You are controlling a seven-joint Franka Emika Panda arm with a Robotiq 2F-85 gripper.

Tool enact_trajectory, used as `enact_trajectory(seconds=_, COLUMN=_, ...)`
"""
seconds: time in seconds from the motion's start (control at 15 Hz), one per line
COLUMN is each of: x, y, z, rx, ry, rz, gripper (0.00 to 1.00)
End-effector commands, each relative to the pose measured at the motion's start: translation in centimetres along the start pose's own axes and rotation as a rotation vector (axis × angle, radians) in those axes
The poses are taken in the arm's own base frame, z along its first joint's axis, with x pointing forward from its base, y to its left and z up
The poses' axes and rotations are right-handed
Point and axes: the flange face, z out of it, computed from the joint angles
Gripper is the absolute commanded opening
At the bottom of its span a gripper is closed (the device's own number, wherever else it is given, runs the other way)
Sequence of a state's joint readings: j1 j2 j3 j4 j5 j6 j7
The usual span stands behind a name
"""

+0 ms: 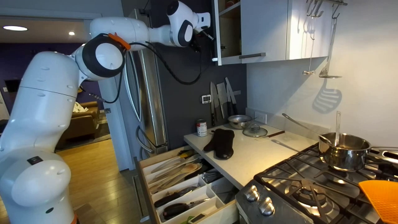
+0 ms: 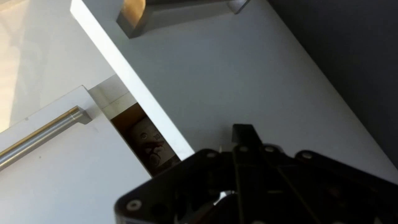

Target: Close the doors of the upper cabinet on the left

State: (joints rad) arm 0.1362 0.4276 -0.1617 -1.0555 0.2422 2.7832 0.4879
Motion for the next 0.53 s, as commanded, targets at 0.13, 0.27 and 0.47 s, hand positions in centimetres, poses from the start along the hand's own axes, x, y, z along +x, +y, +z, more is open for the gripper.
enact_trajectory(seconds=0.13, x=1.3, y=3.2, z=3.4, rx=0.007, ry=0.089, rz=-0.018, gripper=0.00)
enact_trajectory(seconds=0.27, x=1.3, y=3.9, z=4.2, rx=0.014, ry=0.095, rz=-0.020, gripper=0.00)
enact_trajectory(seconds=0.47, x=1.1, y=4.1, z=4.9, rx=0.015, ry=0.026, rz=0.009, gripper=0.00)
